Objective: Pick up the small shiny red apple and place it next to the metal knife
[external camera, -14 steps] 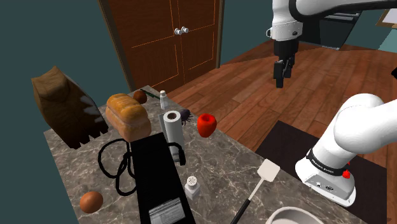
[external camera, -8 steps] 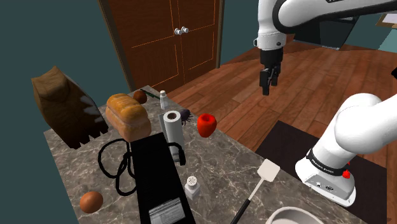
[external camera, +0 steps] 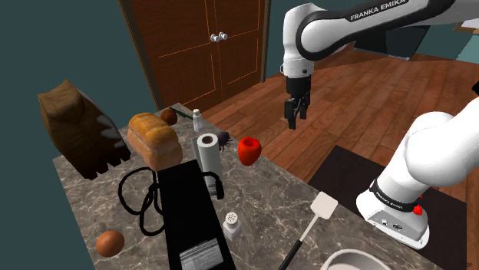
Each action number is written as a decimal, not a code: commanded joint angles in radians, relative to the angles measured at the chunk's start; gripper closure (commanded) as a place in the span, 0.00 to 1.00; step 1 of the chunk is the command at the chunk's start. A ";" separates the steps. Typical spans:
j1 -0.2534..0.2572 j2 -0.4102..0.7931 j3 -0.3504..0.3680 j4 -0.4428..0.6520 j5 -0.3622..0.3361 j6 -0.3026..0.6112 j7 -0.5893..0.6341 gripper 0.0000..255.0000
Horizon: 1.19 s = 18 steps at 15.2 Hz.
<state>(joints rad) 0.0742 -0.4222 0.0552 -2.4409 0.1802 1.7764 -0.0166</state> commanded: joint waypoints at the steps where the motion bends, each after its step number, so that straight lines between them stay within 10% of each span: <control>1: 0.016 0.067 0.009 0.023 0.034 0.050 -0.002 0.00; 18: 0.102 0.421 0.078 0.134 0.213 0.330 -0.039 0.00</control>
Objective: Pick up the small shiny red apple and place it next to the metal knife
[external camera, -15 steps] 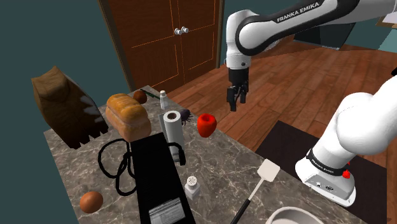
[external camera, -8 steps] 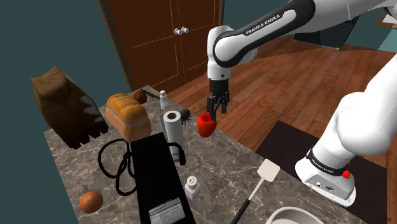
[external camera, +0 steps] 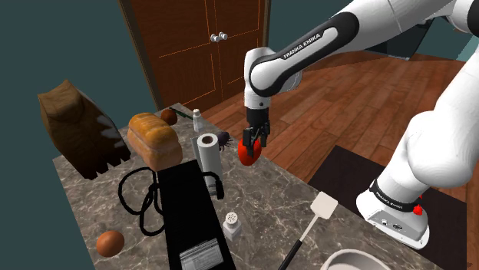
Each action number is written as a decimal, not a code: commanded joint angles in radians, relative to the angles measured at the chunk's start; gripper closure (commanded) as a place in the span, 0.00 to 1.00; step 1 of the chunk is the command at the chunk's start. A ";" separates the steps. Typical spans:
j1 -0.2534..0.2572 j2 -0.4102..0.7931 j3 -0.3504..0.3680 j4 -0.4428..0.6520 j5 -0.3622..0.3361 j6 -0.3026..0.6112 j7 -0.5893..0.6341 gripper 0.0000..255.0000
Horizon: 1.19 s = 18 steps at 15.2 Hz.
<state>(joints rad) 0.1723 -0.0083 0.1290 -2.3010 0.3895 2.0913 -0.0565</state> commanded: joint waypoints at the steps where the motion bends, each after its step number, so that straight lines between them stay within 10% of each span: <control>1: 0.005 0.010 0.005 -0.010 0.006 0.023 0.000 0.00; 9: 0.005 0.010 0.005 -0.010 0.006 0.022 0.000 0.00; 10: 0.005 0.010 0.005 -0.010 0.006 0.022 0.000 1.00; 18: 0.005 0.010 0.005 -0.011 0.006 0.023 0.000 1.00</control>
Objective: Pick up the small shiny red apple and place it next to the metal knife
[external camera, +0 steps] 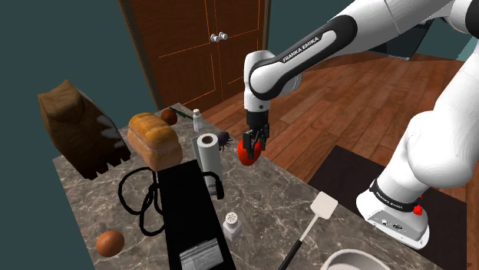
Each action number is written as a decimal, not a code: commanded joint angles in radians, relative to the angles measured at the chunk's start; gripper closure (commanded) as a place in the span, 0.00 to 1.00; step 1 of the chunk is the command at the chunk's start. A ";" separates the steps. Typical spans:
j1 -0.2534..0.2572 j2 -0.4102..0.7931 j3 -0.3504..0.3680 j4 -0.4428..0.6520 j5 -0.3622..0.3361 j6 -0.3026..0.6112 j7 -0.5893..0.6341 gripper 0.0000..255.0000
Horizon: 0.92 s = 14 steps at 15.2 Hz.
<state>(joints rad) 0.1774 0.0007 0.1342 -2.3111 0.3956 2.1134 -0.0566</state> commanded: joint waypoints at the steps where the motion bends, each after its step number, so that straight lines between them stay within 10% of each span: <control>1: 0.000 0.001 0.000 0.000 0.000 0.000 0.000 1.00; 14: -0.007 -0.094 -0.008 0.078 -0.023 -0.166 0.052 1.00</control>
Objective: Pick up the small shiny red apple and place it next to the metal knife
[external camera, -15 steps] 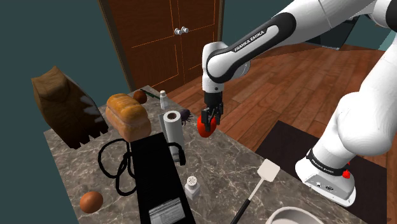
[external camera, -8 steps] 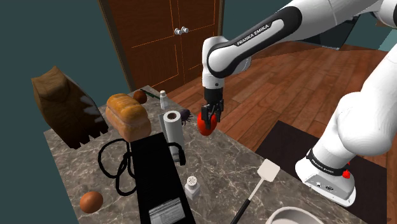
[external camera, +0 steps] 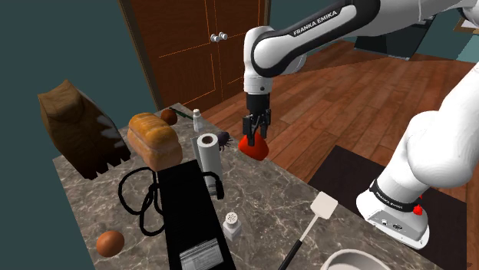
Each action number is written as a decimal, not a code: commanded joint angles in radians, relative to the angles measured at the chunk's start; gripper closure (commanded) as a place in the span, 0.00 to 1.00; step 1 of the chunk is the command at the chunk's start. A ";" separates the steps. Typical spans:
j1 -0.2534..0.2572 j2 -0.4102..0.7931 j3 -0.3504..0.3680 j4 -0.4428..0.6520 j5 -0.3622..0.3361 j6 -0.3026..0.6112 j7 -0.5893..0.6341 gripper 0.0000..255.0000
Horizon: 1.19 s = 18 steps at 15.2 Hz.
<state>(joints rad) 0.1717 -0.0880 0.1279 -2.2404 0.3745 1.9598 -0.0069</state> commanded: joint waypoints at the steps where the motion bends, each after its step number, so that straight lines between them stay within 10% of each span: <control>1: -0.002 -0.011 -0.002 0.015 -0.003 -0.025 0.006 1.00; 18: -0.009 -0.077 -0.013 0.173 -0.022 -0.242 0.068 1.00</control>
<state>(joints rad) 0.1637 -0.1617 0.1160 -2.0775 0.3538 1.7313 0.0589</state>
